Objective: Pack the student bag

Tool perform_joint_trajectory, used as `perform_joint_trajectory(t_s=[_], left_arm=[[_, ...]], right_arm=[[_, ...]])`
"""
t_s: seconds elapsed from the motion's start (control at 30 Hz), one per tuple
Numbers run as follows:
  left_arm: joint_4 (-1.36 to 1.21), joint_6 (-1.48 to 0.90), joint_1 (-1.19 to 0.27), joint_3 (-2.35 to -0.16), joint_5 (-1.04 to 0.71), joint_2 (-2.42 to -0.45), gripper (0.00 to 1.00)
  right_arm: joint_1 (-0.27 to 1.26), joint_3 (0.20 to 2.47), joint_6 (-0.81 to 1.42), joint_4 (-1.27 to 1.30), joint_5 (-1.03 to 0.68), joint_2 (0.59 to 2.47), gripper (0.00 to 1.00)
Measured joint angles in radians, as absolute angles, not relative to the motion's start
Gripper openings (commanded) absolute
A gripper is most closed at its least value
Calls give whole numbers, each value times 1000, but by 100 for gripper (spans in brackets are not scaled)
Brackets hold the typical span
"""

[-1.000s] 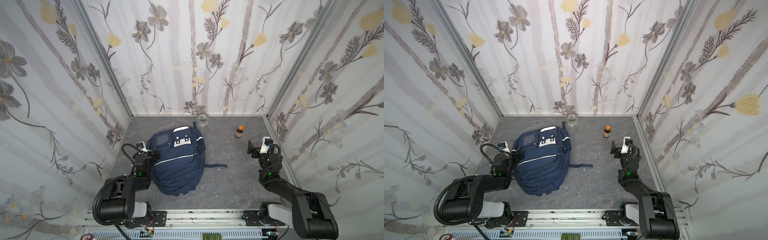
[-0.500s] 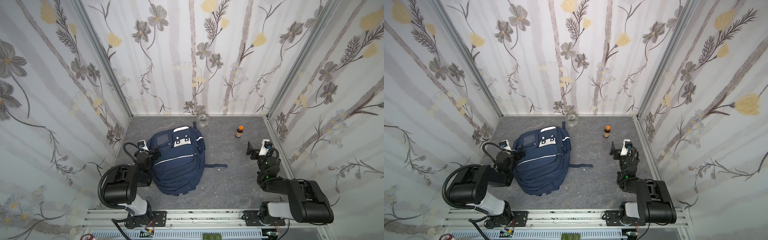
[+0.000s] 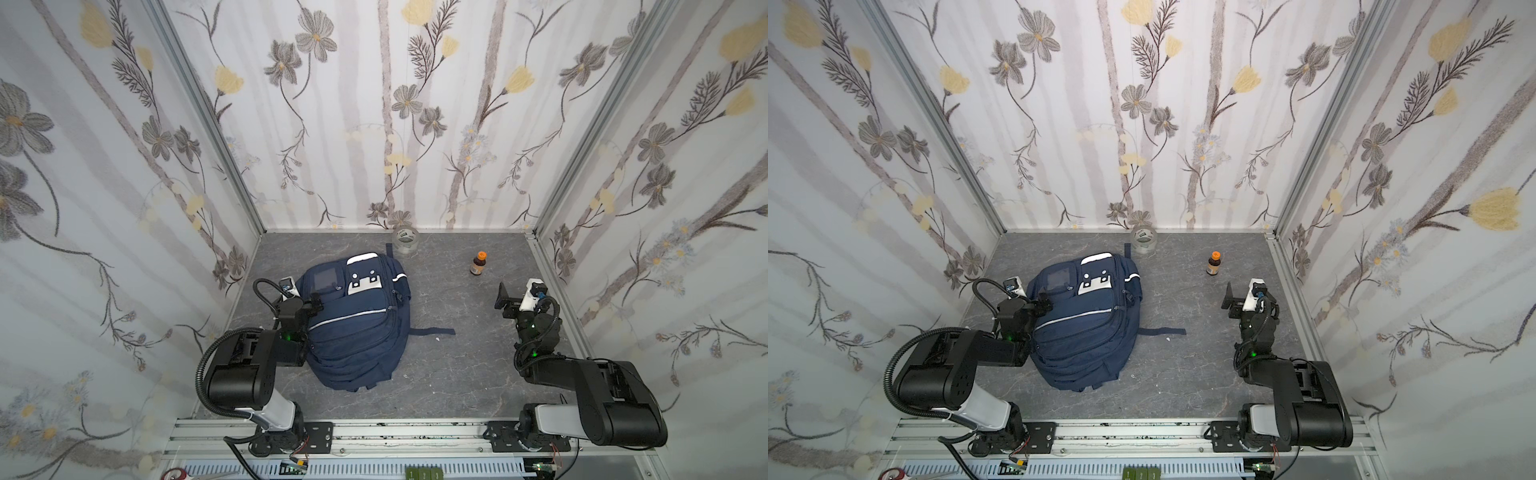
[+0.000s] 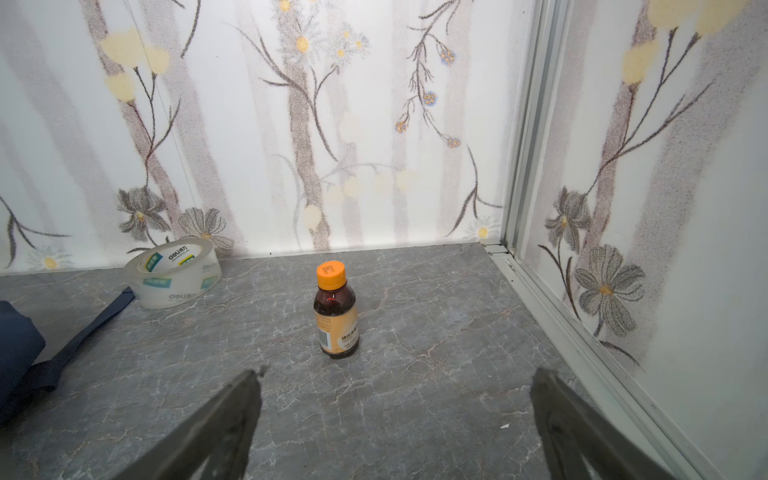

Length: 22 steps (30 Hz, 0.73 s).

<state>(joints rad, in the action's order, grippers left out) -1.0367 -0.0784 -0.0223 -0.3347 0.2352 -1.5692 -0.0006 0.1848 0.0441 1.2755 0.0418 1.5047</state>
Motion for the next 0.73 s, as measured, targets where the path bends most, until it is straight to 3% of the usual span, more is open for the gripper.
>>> perform_joint_trajectory(t_s=[0.73], left_arm=[[-1036,-75,-22,-335,236,-1569,100]], right_arm=[[0,215,28,1260,7,1521,100]])
